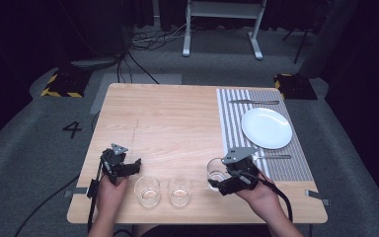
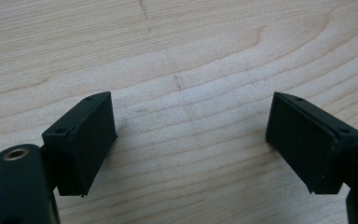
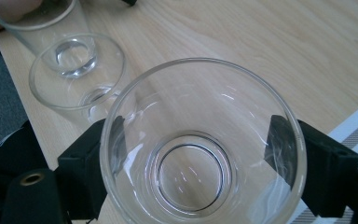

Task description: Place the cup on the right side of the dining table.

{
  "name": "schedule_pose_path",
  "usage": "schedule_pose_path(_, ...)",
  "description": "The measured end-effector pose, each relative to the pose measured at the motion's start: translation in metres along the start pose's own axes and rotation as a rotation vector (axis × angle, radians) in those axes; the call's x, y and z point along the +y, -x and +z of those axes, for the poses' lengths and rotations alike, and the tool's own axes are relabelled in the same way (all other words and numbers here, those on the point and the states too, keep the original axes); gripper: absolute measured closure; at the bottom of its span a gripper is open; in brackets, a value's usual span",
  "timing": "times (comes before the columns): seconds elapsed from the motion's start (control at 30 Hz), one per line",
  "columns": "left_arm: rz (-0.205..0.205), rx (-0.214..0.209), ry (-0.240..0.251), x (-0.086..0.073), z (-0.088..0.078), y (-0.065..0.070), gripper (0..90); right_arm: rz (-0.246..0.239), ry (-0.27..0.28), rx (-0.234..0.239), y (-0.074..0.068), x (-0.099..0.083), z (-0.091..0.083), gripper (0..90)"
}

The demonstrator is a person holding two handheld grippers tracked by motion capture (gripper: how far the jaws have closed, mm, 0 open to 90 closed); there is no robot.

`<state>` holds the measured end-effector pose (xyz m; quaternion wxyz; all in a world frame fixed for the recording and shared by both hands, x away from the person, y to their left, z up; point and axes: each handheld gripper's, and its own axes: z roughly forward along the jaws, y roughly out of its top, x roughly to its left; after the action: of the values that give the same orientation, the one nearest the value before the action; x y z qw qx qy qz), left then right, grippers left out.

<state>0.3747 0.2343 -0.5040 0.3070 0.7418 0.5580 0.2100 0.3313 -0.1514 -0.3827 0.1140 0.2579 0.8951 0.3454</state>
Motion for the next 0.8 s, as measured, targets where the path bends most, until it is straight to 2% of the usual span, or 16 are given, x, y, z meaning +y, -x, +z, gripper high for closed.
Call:
schedule_pose_path(0.4, 0.0, 0.0, 0.0, 0.0, 0.0, 0.0, 16.1, 0.016, 0.017, -0.015, 0.024, 0.018, -0.018, 18.7)
schedule_pose_path(0.57, 0.0, 0.0, 0.0, 0.0, 0.0, 0.0, 16.1, 0.044, 0.042, -0.008, 0.04, 0.03, -0.025, 18.7)
schedule_pose_path(0.8, -0.001, -0.002, 0.0, 0.0, 0.0, 0.0, 16.0, 0.051, 0.053, -0.039, 0.055, 0.046, -0.031, 18.8)
